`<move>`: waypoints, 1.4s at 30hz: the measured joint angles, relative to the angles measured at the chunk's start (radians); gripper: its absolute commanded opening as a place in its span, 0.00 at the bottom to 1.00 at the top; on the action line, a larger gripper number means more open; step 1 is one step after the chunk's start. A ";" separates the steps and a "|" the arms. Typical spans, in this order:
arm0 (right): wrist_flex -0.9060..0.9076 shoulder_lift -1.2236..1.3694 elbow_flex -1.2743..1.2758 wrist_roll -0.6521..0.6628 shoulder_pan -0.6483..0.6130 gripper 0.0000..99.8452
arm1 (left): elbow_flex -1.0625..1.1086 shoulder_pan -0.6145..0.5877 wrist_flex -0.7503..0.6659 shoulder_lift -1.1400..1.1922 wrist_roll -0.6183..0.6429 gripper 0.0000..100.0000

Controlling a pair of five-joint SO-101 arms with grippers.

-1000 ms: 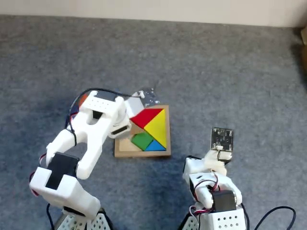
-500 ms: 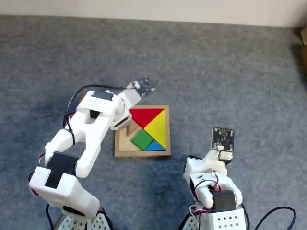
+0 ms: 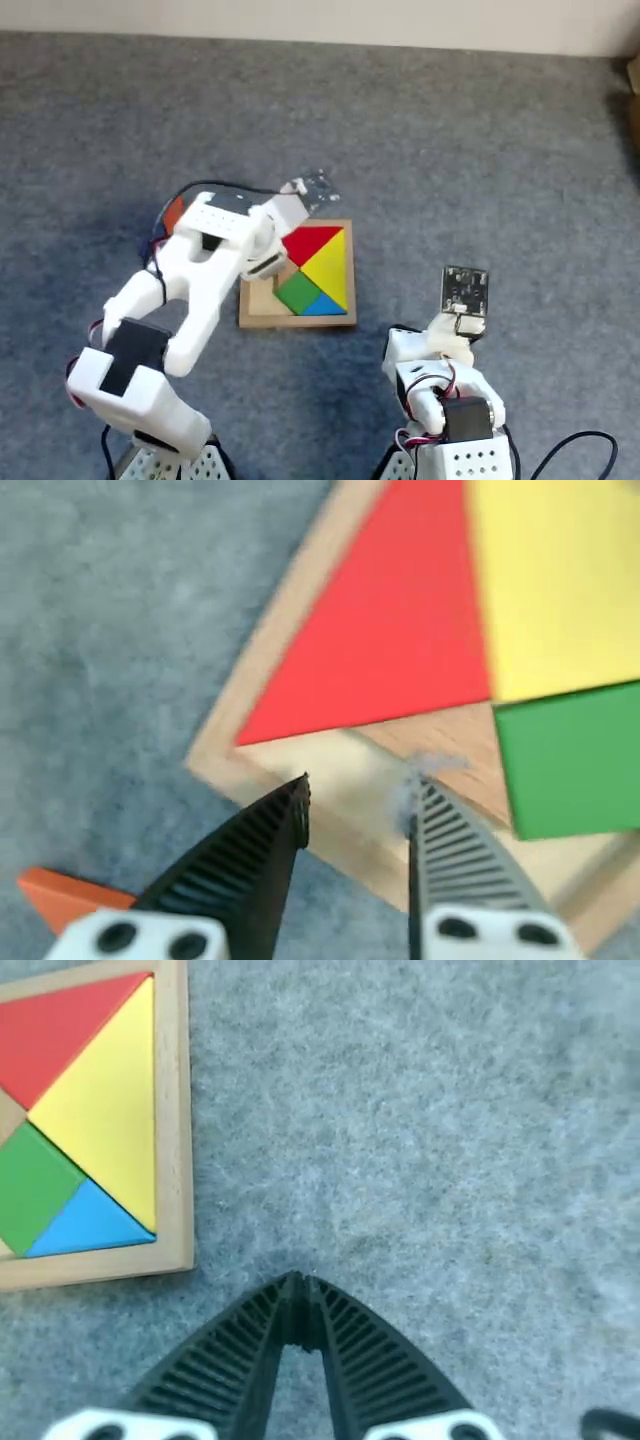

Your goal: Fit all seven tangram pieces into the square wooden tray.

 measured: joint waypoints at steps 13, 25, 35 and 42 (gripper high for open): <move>0.000 0.000 0.000 0.000 0.000 0.01 | 0.000 0.051 0.046 -0.032 0.043 0.16; 0.000 0.000 0.000 0.000 0.000 0.01 | 0.018 0.055 0.284 -0.284 0.046 0.16; 0.000 0.000 0.000 0.000 0.000 0.01 | 0.212 0.135 0.133 -0.287 0.138 0.17; 0.000 0.000 0.000 0.000 0.000 0.01 | 0.239 0.137 0.041 -0.287 0.147 0.17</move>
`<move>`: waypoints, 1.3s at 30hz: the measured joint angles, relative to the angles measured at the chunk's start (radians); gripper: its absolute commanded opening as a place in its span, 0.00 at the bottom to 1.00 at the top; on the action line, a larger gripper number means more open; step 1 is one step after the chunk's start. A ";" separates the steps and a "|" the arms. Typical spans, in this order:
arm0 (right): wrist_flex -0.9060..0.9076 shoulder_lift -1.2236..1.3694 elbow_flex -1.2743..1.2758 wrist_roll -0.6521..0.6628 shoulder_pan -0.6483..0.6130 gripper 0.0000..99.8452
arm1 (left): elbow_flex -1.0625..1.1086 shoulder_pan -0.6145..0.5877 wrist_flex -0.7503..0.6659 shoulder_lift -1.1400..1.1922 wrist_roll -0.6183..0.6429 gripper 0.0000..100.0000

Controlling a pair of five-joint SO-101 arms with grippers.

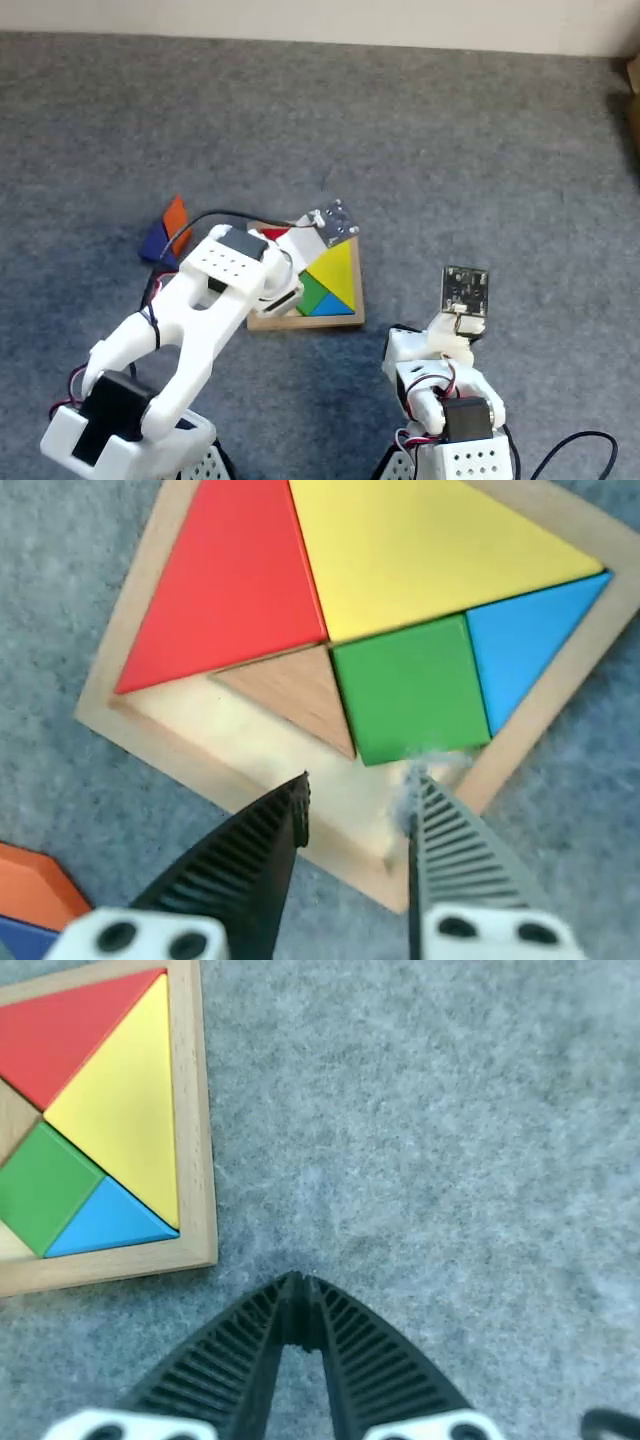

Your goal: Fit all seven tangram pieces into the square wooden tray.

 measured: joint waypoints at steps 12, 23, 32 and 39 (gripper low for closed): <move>0.000 -0.002 0.000 0.000 0.000 0.01 | -0.020 0.035 -0.072 0.115 0.021 0.16; 0.000 -0.002 0.000 0.000 0.000 0.01 | -0.049 0.035 -0.058 0.129 0.086 0.16; 0.000 -0.002 0.000 0.000 0.000 0.01 | -0.161 0.044 0.103 0.135 0.084 0.16; 0.000 -0.002 0.000 0.000 0.000 0.01 | -0.238 0.028 0.175 0.137 0.092 0.16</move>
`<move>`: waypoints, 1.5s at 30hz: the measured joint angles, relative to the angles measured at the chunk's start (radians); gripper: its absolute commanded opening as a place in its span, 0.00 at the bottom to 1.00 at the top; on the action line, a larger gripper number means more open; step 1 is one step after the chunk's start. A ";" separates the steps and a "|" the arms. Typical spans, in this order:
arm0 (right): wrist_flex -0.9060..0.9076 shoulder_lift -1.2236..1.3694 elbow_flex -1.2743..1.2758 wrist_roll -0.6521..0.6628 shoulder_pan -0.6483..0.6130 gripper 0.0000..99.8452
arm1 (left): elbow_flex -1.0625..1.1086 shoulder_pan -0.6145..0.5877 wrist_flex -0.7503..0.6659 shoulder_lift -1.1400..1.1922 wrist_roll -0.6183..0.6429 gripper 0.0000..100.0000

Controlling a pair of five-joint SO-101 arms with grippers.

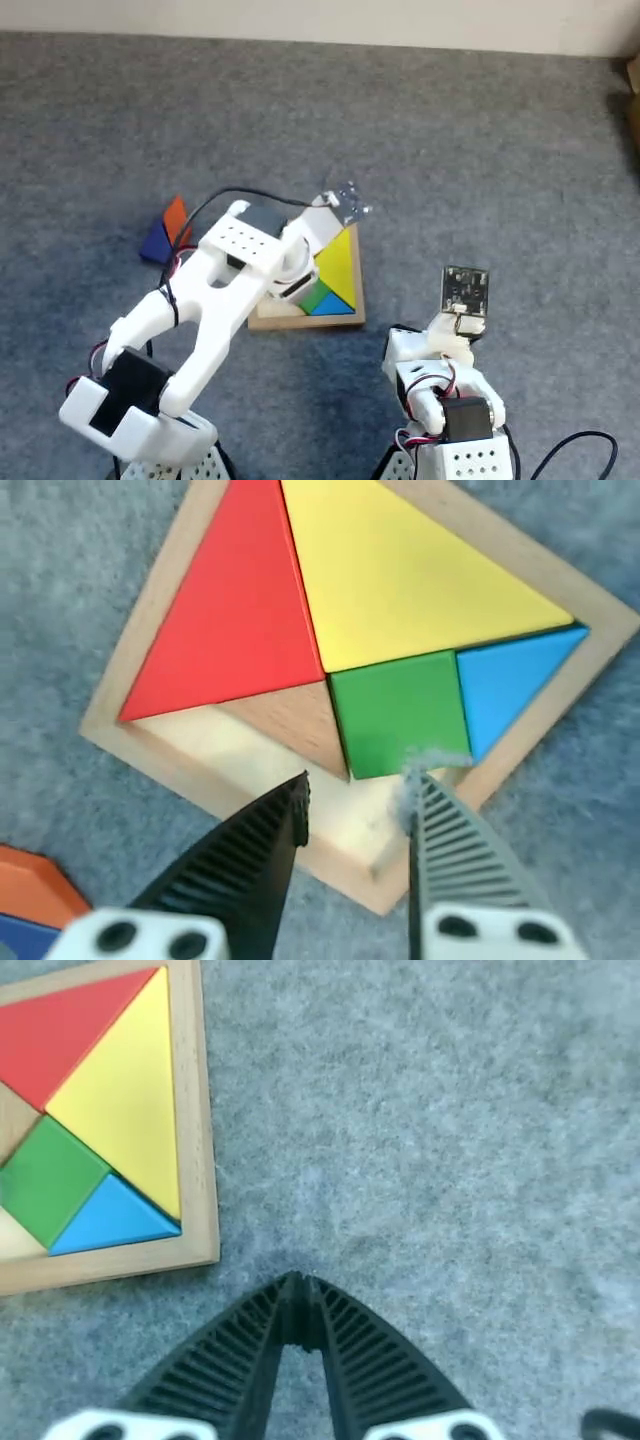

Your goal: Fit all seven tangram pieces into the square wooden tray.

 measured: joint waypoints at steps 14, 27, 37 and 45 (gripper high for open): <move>0.000 0.000 0.000 0.000 0.000 0.01 | -0.193 -0.244 0.144 0.000 0.071 0.19; 0.000 0.000 0.000 0.000 0.000 0.01 | -0.249 -0.563 0.112 0.009 0.153 0.28; 0.000 0.000 0.000 0.000 0.006 0.01 | -0.404 -0.582 0.069 0.262 0.212 0.28; 0.000 0.000 0.000 0.000 0.028 0.01 | -0.578 -0.582 0.069 0.491 0.238 0.25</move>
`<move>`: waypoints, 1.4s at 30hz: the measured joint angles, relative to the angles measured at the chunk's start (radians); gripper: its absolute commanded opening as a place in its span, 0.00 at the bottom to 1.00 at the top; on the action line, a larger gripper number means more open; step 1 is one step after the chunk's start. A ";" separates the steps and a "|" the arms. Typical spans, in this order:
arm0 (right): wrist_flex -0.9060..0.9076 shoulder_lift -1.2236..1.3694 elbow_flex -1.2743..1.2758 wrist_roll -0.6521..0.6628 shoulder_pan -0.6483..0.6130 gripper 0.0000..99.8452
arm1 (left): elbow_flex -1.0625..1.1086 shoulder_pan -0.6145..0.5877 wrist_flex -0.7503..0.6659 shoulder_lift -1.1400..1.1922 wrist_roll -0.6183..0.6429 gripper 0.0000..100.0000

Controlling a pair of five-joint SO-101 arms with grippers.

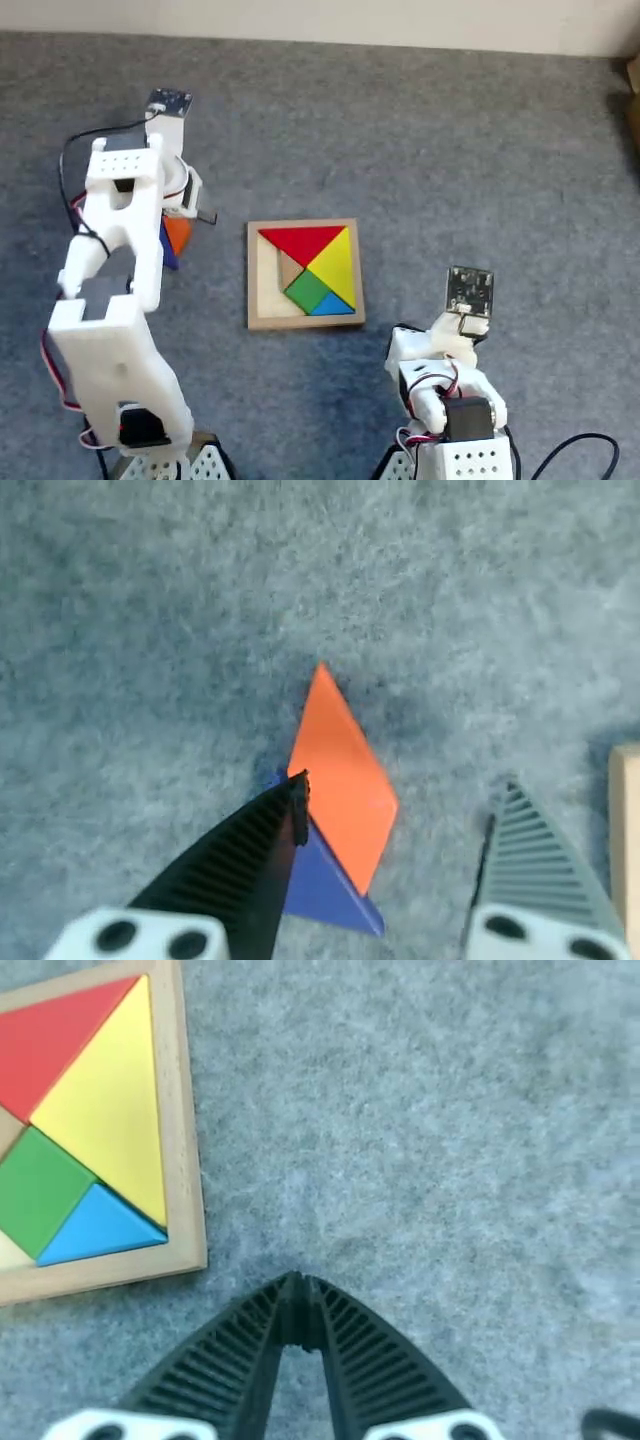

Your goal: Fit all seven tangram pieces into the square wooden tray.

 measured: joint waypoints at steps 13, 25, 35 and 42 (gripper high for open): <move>0.000 0.000 0.000 0.000 0.000 0.01 | -0.227 -0.044 0.121 0.209 -0.002 0.24; 0.000 0.000 0.000 0.000 0.000 0.01 | -0.391 -0.078 0.265 0.321 -0.041 0.09; 0.000 0.000 0.000 0.000 0.000 0.01 | -0.465 -0.063 0.400 0.324 -0.044 0.00; 0.000 0.000 0.000 0.000 0.000 0.01 | -0.566 0.081 0.520 0.324 0.032 0.00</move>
